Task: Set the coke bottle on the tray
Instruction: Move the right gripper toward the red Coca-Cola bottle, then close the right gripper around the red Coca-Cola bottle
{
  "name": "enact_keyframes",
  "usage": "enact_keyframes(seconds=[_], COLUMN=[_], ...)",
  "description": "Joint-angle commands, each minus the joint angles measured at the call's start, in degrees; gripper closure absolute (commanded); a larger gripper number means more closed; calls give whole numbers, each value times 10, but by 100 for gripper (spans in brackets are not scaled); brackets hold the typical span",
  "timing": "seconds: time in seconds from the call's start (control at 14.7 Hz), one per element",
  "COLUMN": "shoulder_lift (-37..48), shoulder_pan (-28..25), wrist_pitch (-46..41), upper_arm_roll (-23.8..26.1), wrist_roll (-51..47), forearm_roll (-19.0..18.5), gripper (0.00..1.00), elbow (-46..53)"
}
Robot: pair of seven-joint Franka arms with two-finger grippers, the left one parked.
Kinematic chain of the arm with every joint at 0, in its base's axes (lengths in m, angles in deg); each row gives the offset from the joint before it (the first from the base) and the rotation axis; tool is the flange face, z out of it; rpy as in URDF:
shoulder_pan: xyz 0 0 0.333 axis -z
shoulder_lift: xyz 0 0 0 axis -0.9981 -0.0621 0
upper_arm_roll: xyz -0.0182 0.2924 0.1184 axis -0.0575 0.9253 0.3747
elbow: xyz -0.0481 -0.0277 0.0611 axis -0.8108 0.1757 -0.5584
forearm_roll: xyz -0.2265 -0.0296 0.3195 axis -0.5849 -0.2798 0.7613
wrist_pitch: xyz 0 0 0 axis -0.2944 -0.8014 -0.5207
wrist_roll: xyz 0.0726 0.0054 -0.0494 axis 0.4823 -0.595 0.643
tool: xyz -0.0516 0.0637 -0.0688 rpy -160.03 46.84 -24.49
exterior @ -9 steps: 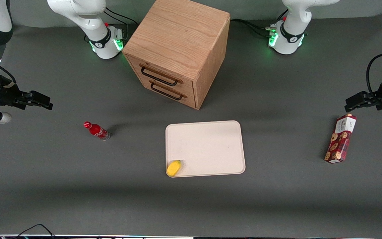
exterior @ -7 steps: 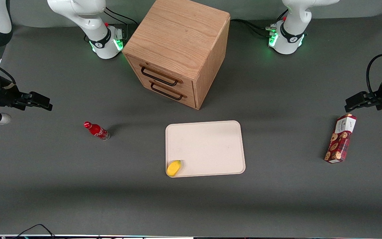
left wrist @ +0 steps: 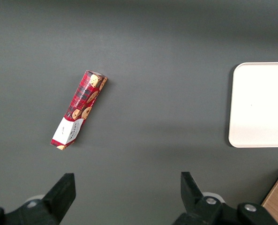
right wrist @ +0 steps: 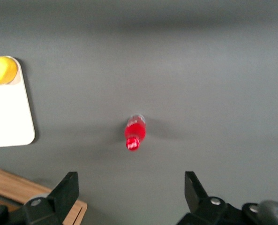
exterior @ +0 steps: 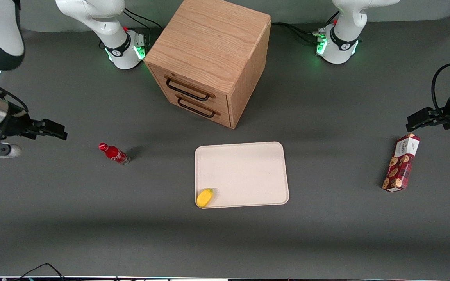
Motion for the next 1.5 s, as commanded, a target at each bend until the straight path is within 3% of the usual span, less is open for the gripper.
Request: enact_keyframes(seconds=[0.0,0.82,1.29,1.36,1.43], shoulder_lift=[-2,-2,1,0,1], shoulder_pan=[-3,-3,-3,-3,-3], wrist_pitch=[73,358,373,373,373], upper_arm_roll=[5,21,24,24,24], wrist_roll=[7,7,-20,-20,-20], forearm_roll=[14,11,-39,-39,-39], gripper=[0,0,0,3,17], elbow=[-58,-329,-369,-369,-367])
